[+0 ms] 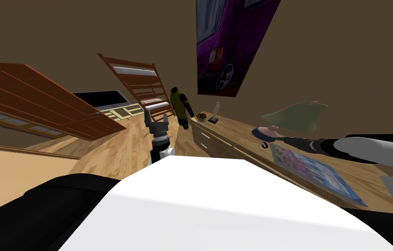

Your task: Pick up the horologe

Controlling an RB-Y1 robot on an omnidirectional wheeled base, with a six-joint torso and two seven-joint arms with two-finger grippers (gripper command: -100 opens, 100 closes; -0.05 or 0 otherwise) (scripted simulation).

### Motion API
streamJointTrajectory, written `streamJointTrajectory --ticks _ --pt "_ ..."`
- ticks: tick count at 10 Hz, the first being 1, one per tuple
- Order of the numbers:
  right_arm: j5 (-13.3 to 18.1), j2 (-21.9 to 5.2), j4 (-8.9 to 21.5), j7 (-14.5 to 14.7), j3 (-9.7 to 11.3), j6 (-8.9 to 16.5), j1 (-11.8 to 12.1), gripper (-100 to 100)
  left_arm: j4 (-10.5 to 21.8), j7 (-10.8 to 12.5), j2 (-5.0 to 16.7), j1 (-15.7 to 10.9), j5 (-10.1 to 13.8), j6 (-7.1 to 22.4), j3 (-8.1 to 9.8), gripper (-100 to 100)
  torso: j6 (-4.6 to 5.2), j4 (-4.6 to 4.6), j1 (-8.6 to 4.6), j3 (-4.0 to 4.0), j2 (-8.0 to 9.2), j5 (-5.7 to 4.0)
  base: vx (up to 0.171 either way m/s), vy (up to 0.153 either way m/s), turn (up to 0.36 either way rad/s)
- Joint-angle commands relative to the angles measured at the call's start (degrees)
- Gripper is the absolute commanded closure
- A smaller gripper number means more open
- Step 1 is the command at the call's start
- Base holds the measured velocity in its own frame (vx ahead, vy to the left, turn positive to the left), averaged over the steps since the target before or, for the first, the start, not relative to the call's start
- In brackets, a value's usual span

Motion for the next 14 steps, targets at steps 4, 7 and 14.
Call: streamJointTrajectory --ticks 4,7,14 --pt "-4.07 0.3 0.57 -2.77 4.77 -0.2 3.2 -100 0.0 0.0 0.0 0.0 0.0 0.0 0.0 0 0.0 0.0 0.02 0.0 0.0 0.01 0.031 -0.001 0.054" --pt "-5.57 0.45 1.37 -3.49 6.63 -0.64 4.17 -100 0.0 0.0 0.0 0.0 0.0 0.0 0.0 0 0.01 -0.01 0.02 -0.02 -0.04 0.02 0.034 0.0 0.049" --pt "-3.36 1.18 6.39 -3.05 7.47 -2.69 1.49 100 0.0 0.0 0.0 0.0 0.0 0.0 0.0 0 0.05 0.07 0.0 0.17 0.27 0.02 -0.035 -0.005 0.081"
